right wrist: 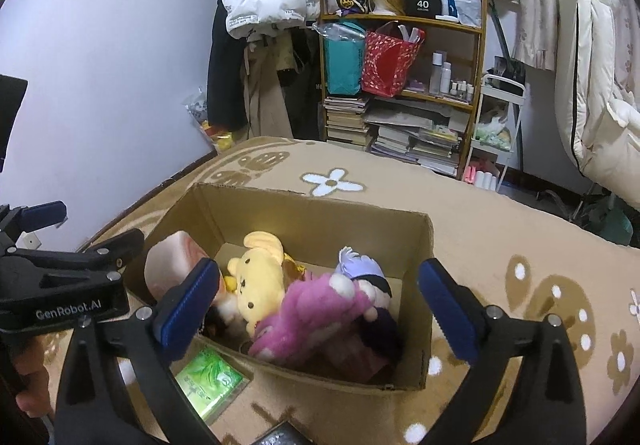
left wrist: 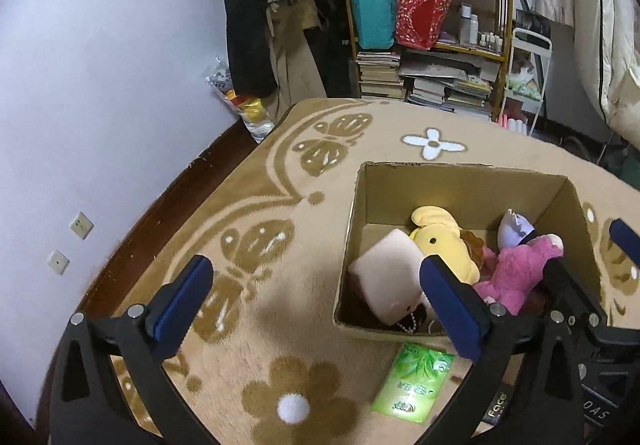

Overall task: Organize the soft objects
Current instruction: 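Move both grippers back toward the green and black tissue packs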

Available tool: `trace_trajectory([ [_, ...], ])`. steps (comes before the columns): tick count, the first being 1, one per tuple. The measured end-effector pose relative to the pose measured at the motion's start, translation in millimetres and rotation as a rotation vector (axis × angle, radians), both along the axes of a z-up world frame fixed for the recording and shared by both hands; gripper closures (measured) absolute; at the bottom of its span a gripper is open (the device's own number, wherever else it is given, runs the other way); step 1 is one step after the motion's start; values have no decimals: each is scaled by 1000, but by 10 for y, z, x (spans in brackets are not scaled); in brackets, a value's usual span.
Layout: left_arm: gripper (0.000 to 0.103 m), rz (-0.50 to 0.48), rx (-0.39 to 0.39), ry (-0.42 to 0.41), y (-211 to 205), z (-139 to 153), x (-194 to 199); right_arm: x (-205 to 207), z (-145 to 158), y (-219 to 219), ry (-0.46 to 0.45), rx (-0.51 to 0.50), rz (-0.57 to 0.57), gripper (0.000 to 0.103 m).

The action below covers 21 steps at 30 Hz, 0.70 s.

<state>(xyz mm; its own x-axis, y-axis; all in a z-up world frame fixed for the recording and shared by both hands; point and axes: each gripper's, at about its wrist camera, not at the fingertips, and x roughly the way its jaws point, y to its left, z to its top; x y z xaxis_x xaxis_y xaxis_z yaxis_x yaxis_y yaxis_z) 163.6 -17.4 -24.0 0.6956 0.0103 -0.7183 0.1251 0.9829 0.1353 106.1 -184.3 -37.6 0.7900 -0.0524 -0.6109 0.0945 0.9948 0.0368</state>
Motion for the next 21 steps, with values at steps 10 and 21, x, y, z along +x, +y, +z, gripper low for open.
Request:
trace_trajectory([
  [10, 1, -7, 0, -11, 65, 73, -231, -269, -1, -69, 24, 49, -31, 0],
  [21, 1, -68, 29, 30, -21, -92, -512, -620, -158, -201, 85, 131, -62, 0],
])
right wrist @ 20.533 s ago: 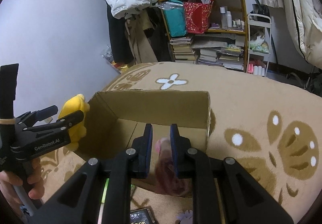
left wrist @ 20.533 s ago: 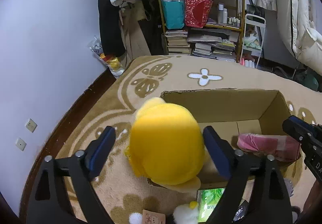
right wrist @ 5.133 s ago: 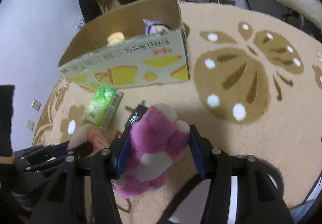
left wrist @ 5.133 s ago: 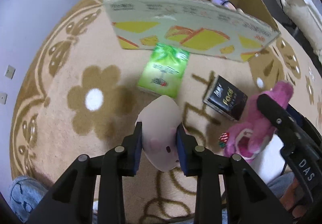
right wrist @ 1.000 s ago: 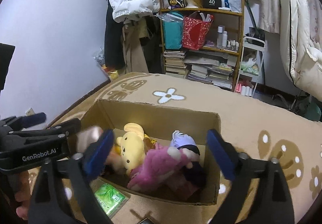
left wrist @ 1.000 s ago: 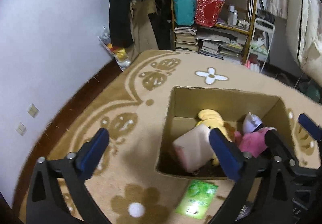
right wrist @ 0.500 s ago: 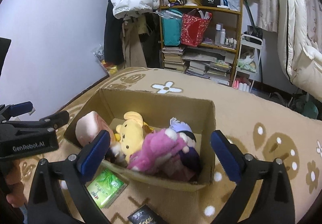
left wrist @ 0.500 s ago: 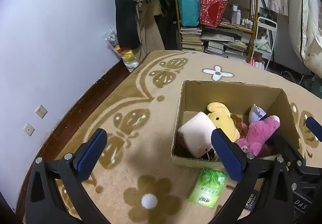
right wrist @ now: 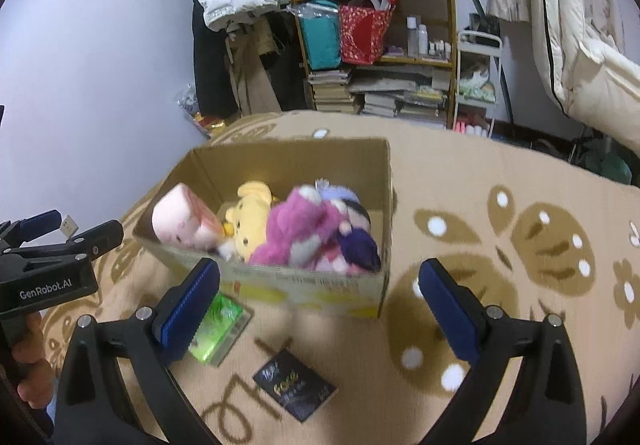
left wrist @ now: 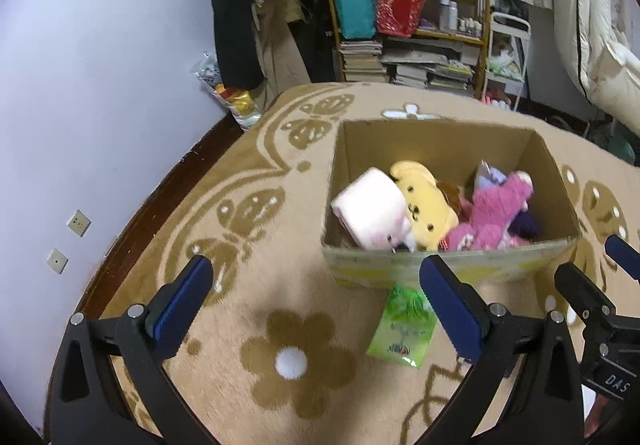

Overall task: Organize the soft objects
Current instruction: 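Move both grippers back toward the green and black tissue packs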

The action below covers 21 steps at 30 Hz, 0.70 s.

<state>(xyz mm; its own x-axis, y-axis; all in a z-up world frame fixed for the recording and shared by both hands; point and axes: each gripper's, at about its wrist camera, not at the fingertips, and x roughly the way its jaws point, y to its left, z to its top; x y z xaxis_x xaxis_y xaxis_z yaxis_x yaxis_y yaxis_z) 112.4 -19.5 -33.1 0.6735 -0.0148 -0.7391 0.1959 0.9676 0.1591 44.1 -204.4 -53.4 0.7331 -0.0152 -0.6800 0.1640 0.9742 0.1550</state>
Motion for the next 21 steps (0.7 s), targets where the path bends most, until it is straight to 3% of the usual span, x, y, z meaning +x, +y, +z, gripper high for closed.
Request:
trace_trajectory([
  [8, 1, -41, 30, 67, -82, -268, -53, -169, -247, 113, 80, 12, 44, 1],
  [14, 1, -81, 83, 144, -170, -496, -83, -149, -434, 264, 137, -30, 93, 9],
  [21, 1, -88, 79, 182, -185, -604, -50, -88, -692, 378, 226, -36, 143, 11],
])
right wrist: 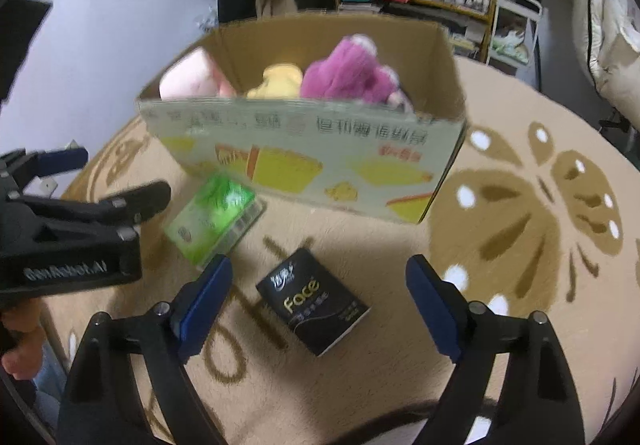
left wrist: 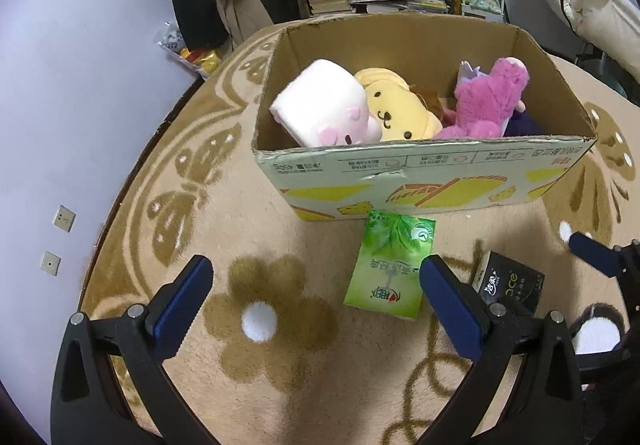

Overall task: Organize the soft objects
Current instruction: 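Move both grippers back toward the green and black tissue packs, then grasp the green tissue pack with the left gripper while the right grasps the black Face pack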

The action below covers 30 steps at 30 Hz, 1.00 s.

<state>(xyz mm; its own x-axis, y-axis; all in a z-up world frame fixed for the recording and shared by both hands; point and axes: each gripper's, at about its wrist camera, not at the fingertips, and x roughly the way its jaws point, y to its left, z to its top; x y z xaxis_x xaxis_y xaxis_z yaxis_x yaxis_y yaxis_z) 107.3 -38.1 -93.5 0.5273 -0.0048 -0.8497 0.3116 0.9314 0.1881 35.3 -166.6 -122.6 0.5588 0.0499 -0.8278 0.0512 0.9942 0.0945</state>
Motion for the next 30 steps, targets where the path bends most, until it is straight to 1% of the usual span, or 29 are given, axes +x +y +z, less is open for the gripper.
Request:
trace_trajectory([
  [13, 1, -23, -10, 109, -74, -319, 69, 76, -346, 15, 128, 42, 16, 11],
  [14, 1, -22, -12, 118, -72, -345, 73, 91, -376, 15, 138, 42, 16, 11],
  [17, 1, -15, -19, 142, -76, -427, 91, 117, -452, 28, 169, 36, 17, 21],
  [18, 1, -10, -22, 148, -74, -447, 98, 117, -473, 27, 174, 32, 17, 24],
  [19, 1, -6, -25, 156, -68, -469, 109, 122, -483, 31, 176, 27, 18, 24],
  [23, 1, 0, -27, 175, -59, -551, 132, 132, -493, 47, 173, 21, 19, 25],
  [30, 1, 10, -23, 181, -43, -652, 191, 169, -523, 95, 173, 14, 18, 25],
])
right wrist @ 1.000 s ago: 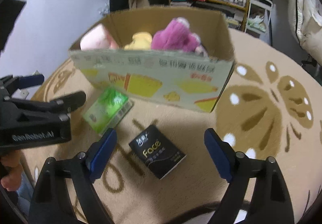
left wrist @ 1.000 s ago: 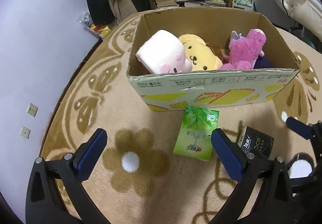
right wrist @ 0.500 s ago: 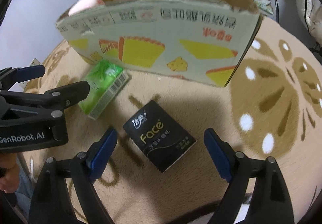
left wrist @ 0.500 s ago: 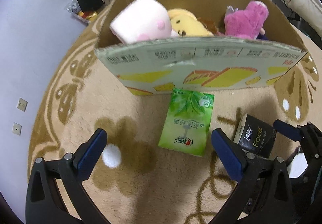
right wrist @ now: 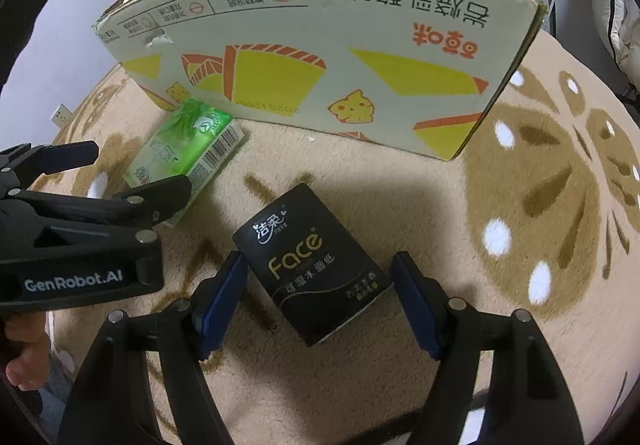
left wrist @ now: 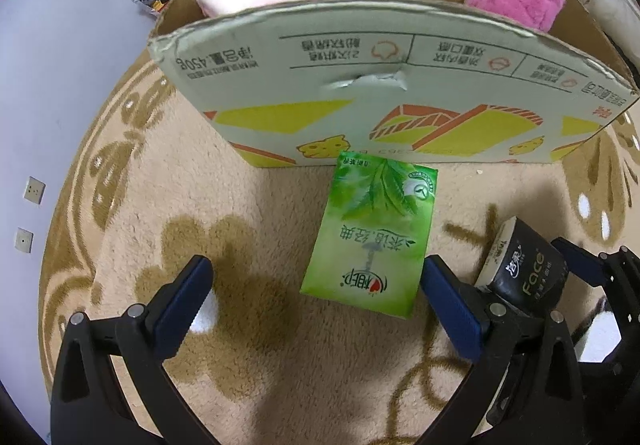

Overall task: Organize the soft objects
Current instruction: 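Grasp the green tissue pack with the left gripper while the right grasps the black Face pack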

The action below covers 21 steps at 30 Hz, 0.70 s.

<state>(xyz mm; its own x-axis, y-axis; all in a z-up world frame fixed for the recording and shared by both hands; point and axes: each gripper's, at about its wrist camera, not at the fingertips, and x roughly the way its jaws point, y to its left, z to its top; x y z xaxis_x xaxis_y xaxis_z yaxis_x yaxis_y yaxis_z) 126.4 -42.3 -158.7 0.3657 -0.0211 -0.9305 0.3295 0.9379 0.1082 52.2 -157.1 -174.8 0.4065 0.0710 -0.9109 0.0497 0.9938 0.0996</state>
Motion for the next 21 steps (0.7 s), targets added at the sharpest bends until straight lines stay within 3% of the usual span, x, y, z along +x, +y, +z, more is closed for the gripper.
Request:
trace_trajectory([
  [4, 1, 3, -1, 0, 25, -57, 55, 11, -14, -5, 3, -4, -2, 26],
  [6, 2, 3, 1, -3, 11, -62, 56, 0, 0, -13, 2, -16, -3, 33],
  [10, 22, 3, -43, 35, -11, -137, 51, 0, 9, -43, -3, -12, -6, 38],
  [12, 44, 3, -60, 43, -9, -161, 48, -10, 28, -74, -8, -8, -7, 40],
  [13, 47, 6, -52, 30, -7, -161, 41, -12, 38, -84, -10, -8, -7, 41],
  [21, 49, 12, -75, 22, -3, -56, -79, -64, 133, -114, -34, -20, -13, 46],
])
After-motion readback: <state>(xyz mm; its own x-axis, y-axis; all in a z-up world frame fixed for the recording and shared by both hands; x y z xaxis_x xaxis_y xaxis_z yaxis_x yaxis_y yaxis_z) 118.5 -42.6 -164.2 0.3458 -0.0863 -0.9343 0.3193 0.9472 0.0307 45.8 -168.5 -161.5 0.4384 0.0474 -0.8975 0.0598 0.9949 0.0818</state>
